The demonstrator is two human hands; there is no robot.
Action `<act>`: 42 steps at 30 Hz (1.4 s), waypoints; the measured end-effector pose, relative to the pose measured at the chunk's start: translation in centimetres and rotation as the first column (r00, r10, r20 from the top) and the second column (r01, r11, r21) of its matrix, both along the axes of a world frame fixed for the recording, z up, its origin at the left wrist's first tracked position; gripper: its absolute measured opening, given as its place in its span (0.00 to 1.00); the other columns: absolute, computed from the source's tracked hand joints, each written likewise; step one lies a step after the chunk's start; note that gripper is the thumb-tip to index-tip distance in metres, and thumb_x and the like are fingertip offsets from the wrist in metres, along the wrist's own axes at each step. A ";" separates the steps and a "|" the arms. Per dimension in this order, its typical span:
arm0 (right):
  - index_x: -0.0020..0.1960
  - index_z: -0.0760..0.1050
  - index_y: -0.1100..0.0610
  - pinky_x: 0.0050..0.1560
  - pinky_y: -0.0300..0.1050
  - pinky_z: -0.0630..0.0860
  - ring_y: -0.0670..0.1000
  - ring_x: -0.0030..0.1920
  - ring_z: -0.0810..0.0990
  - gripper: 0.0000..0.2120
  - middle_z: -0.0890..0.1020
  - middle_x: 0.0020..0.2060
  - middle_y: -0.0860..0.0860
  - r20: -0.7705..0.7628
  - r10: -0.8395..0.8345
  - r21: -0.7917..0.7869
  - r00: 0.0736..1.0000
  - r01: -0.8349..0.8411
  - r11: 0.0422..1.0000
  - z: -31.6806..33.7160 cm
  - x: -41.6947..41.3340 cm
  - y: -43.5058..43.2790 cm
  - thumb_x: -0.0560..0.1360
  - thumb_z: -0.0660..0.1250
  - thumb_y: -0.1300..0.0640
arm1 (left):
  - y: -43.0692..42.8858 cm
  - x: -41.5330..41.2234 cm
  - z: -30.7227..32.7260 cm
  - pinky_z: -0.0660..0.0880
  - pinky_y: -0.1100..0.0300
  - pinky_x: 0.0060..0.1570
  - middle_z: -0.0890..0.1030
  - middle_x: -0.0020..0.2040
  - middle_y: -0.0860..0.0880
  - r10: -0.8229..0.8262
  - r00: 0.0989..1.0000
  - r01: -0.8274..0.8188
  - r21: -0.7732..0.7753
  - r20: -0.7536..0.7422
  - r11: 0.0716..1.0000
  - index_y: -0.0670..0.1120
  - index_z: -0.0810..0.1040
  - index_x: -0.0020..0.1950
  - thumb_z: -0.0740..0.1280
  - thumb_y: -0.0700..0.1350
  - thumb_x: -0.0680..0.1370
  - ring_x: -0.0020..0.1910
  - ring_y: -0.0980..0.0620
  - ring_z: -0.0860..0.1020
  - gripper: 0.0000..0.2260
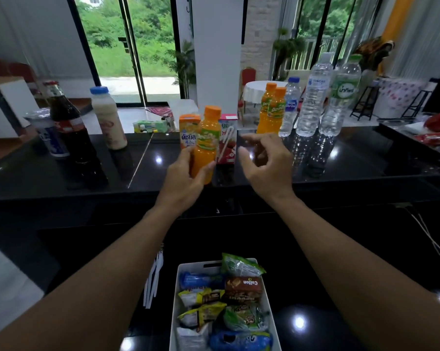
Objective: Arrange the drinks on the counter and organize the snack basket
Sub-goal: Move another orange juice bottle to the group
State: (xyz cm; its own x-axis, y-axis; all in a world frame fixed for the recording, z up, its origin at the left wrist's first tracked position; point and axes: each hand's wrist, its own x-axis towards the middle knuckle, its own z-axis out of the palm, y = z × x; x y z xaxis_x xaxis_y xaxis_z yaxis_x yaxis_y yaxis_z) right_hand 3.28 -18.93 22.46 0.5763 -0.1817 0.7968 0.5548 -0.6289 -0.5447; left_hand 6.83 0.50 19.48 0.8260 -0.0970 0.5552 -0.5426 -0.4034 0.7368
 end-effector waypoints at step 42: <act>0.58 0.81 0.57 0.49 0.39 0.76 0.50 0.51 0.83 0.22 0.85 0.53 0.52 -0.526 -0.240 0.027 0.816 0.298 0.954 -1.1 10.4 -11.2 0.69 0.80 0.48 | 8.4 11.3 -1.0 0.51 0.48 0.75 0.54 0.80 0.49 0.244 0.957 -0.024 0.796 -0.157 0.604 0.47 0.58 0.79 0.52 0.52 0.83 0.78 0.49 0.53 0.24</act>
State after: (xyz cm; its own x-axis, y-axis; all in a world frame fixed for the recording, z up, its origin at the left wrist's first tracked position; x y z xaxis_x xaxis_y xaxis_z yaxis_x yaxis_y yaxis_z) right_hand 13.64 -30.09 21.39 0.8108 -0.4540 0.3694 -0.0042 -0.6356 -0.7720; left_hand 18.13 8.95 18.46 0.9533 -0.2781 0.1179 -0.2968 -0.9350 0.1940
